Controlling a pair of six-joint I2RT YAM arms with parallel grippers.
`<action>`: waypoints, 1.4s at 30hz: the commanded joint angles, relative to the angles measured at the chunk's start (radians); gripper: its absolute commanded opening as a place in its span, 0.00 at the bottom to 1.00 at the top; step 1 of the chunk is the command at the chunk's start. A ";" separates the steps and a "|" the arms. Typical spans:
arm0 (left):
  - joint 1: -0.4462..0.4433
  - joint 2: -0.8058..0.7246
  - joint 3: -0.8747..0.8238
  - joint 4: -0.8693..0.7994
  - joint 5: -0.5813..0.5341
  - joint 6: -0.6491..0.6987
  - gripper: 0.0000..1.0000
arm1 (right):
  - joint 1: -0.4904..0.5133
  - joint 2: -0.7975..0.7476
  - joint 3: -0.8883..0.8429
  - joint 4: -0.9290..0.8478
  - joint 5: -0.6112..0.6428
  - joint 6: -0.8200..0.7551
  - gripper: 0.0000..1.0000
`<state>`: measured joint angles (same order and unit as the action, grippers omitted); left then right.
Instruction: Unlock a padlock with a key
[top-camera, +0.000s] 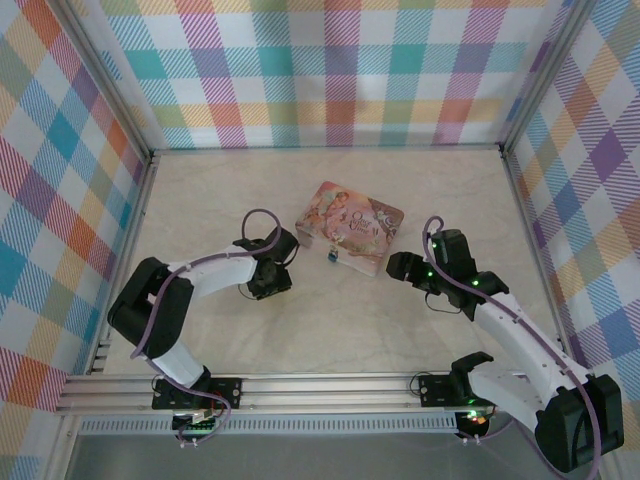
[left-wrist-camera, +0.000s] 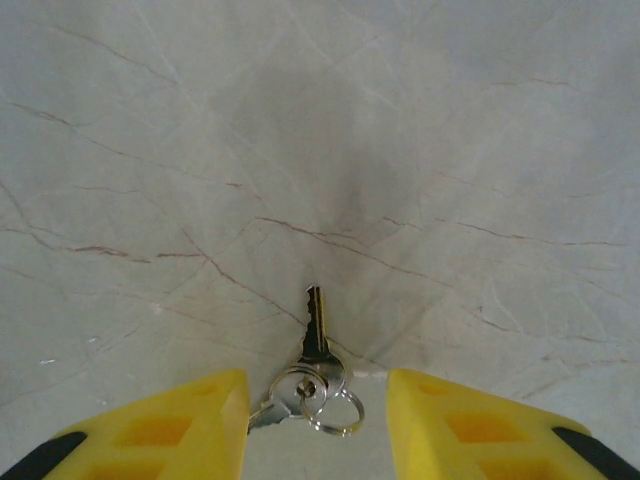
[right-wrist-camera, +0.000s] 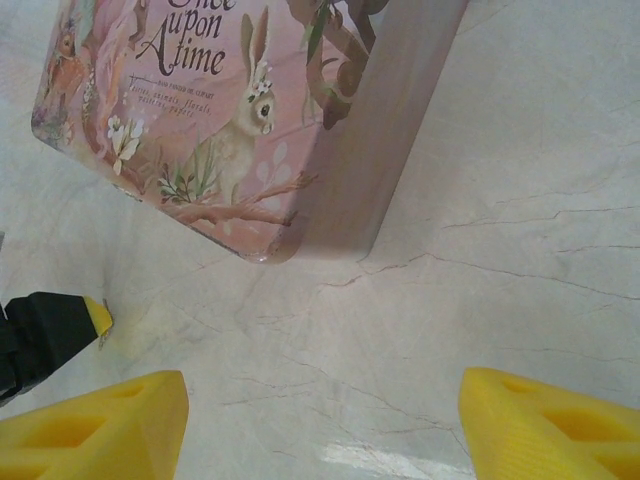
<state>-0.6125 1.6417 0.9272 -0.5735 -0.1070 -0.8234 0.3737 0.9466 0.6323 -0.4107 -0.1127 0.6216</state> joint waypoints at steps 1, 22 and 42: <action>-0.020 0.023 0.024 -0.014 -0.023 -0.011 0.38 | 0.004 0.004 0.010 -0.009 0.008 0.015 0.72; -0.022 -0.075 0.080 -0.068 -0.045 0.111 0.00 | 0.007 -0.036 0.006 0.006 -0.011 0.033 0.72; -0.019 -0.342 0.222 0.407 0.618 0.312 0.00 | 0.028 -0.051 0.103 0.352 -0.381 0.072 0.58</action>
<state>-0.6205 1.3361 1.1530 -0.3359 0.3347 -0.5106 0.3943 0.9012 0.7052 -0.2111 -0.3756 0.6632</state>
